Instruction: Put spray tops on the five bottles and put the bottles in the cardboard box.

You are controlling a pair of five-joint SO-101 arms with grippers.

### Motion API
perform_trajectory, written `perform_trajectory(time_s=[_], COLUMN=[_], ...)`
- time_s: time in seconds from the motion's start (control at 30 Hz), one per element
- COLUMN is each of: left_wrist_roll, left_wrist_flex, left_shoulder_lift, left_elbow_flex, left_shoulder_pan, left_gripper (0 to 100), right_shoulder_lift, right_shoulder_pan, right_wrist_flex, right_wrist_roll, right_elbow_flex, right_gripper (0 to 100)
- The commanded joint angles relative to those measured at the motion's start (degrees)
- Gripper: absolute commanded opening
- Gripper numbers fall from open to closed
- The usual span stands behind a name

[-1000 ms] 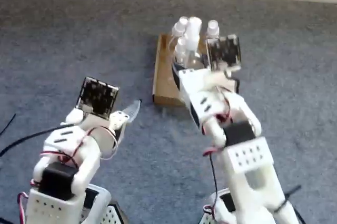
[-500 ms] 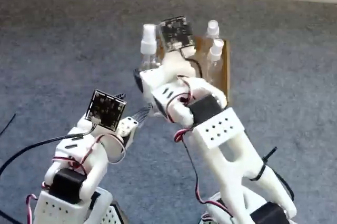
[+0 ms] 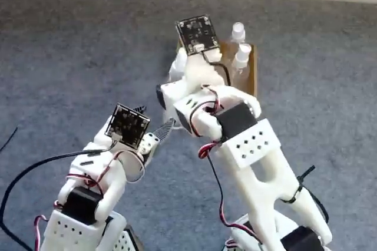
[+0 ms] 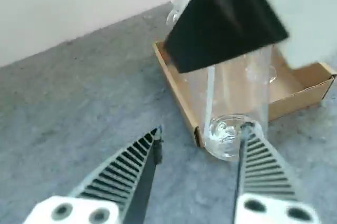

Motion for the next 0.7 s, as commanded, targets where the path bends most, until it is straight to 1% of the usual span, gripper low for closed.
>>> perform_trajectory(time_s=[0.0,0.13,0.27,0.43,0.67], left_wrist_roll=[-0.35,-0.44,-0.44,-0.44,-0.44], left_wrist_flex=[-1.49,-1.05,-1.14,-1.14,-1.14], left_shoulder_lift=[-1.1,-1.1,-1.1,-1.1,-1.1], left_elbow_flex=[-0.31,0.92,1.89,2.86,2.86], left_shoulder_pan=[0.13,-3.47,-8.4,-9.54,-9.54], left_gripper=[21,21,21,21,21], right_shoulder_lift=[-0.4,0.22,0.13,-0.4,0.13], right_shoulder_pan=[4.7,11.21,12.79,12.88,12.88], right_wrist_flex=[-3.82,-10.33,-20.18,-32.57,-44.7], right_wrist_roll=[5.1,10.9,14.42,14.68,14.33], right_elbow_flex=[-2.86,-1.27,6.11,17.45,26.95], right_gripper=[0.3,0.3,0.3,0.3,0.3])
